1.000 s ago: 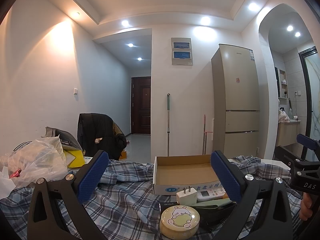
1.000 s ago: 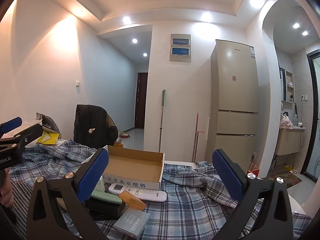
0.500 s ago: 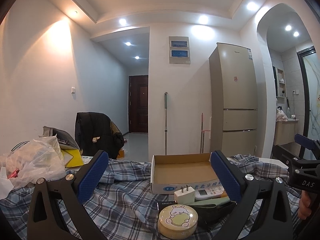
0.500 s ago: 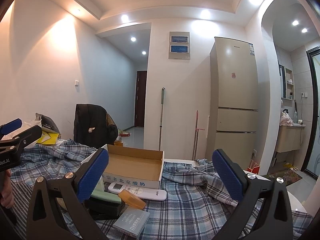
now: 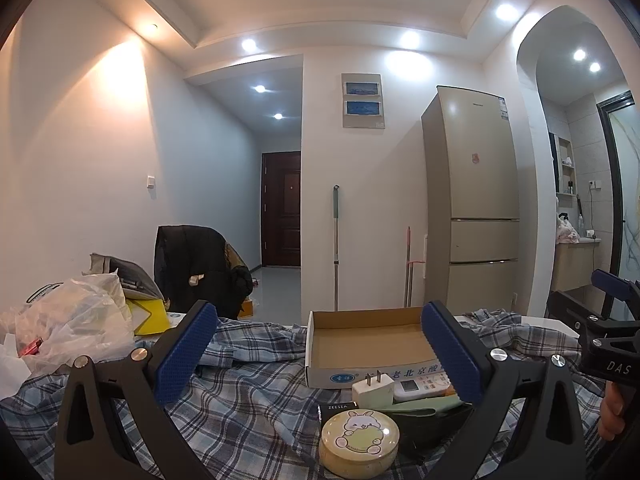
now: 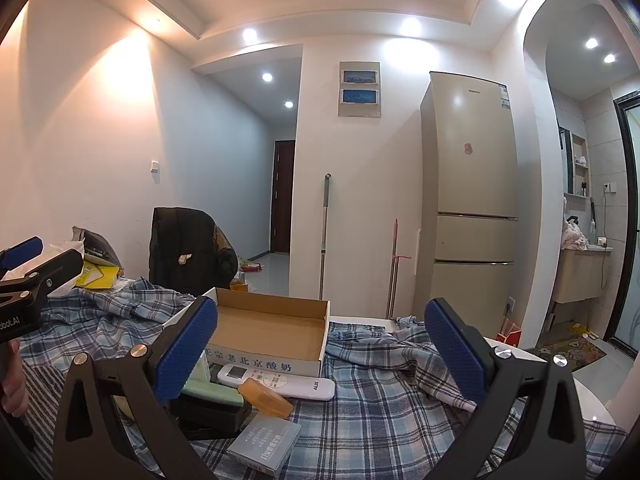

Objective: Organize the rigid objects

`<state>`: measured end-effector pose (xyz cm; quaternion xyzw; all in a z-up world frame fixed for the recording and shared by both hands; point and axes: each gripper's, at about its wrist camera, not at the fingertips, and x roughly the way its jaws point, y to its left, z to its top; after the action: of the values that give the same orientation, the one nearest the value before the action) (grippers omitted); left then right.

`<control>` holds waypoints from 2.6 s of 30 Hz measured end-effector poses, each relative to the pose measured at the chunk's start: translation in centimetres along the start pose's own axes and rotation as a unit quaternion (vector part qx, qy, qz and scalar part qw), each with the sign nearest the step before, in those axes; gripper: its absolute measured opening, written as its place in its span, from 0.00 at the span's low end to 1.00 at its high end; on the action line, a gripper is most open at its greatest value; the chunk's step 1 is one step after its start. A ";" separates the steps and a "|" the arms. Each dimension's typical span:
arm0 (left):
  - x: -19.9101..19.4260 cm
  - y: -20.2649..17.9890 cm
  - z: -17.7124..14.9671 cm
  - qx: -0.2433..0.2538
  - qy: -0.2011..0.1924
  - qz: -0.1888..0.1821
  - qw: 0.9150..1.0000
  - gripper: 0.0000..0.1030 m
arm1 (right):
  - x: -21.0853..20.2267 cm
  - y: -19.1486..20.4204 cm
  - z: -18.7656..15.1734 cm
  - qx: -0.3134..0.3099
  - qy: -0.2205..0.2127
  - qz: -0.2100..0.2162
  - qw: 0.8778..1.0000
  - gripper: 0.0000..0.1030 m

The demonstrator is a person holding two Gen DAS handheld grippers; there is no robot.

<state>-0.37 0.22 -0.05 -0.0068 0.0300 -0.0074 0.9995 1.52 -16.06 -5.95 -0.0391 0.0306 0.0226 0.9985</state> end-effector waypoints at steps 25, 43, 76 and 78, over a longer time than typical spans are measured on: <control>0.0 0.0 0.0 0.005 0.001 0.003 1.000 1.00 | 0.2 -0.3 0.0 0.004 0.006 0.002 1.000 1.00; -0.4 1.2 0.4 -0.024 -0.045 0.002 0.999 1.00 | -0.3 0.4 0.2 -0.009 -0.009 0.000 1.000 1.00; 9.6 -1.5 -3.7 0.035 0.287 -0.091 0.953 0.90 | 5.9 -2.9 1.9 0.073 0.169 0.029 0.982 1.00; 9.9 -1.9 -4.1 0.050 0.297 -0.094 0.949 0.90 | 6.5 -3.5 1.5 0.087 0.186 0.035 0.978 1.00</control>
<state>9.19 -1.89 -4.73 0.0434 0.3244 -0.1048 0.9391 8.21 -19.15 -4.64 0.0458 0.2187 0.0468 0.9736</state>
